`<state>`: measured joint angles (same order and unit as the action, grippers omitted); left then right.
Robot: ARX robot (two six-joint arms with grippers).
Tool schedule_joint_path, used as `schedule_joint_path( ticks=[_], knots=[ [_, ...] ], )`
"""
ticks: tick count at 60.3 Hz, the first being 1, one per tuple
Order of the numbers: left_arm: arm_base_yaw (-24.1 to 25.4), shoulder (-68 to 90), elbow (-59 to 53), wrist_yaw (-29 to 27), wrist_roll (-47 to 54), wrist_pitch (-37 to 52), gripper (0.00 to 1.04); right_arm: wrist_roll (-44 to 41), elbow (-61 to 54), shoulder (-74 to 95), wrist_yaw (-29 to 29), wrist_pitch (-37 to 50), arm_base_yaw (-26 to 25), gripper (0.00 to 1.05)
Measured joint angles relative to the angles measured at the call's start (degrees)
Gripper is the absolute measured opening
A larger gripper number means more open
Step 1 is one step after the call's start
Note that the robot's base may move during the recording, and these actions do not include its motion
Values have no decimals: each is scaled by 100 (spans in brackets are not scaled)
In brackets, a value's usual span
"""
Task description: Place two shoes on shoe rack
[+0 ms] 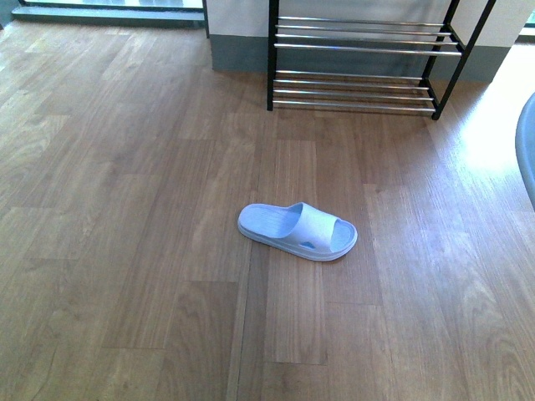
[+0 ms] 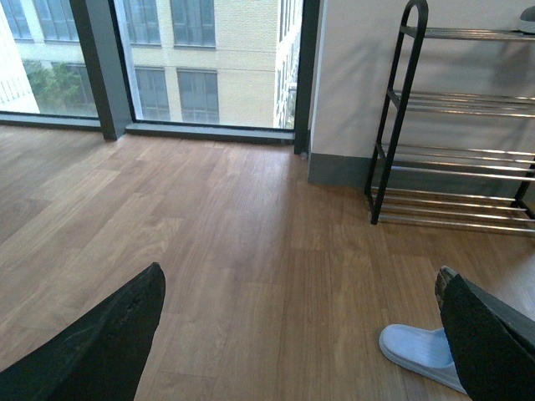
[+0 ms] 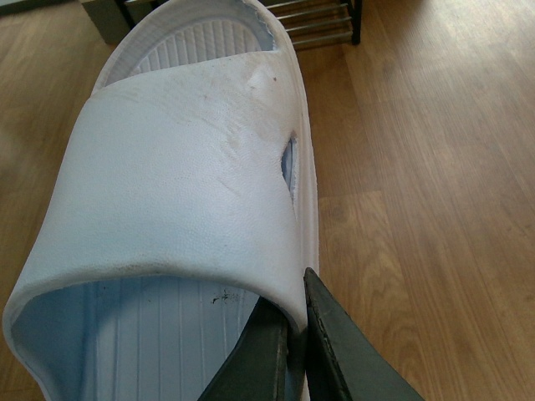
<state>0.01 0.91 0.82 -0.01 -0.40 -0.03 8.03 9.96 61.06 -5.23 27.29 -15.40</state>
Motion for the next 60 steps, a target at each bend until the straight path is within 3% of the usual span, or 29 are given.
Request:
schedule_joint_path(
  ticks=[60],
  knots=[
    [0, 0, 0, 2, 0, 0, 95, 2, -2, -2, -2, 0, -11, 2]
  ],
)
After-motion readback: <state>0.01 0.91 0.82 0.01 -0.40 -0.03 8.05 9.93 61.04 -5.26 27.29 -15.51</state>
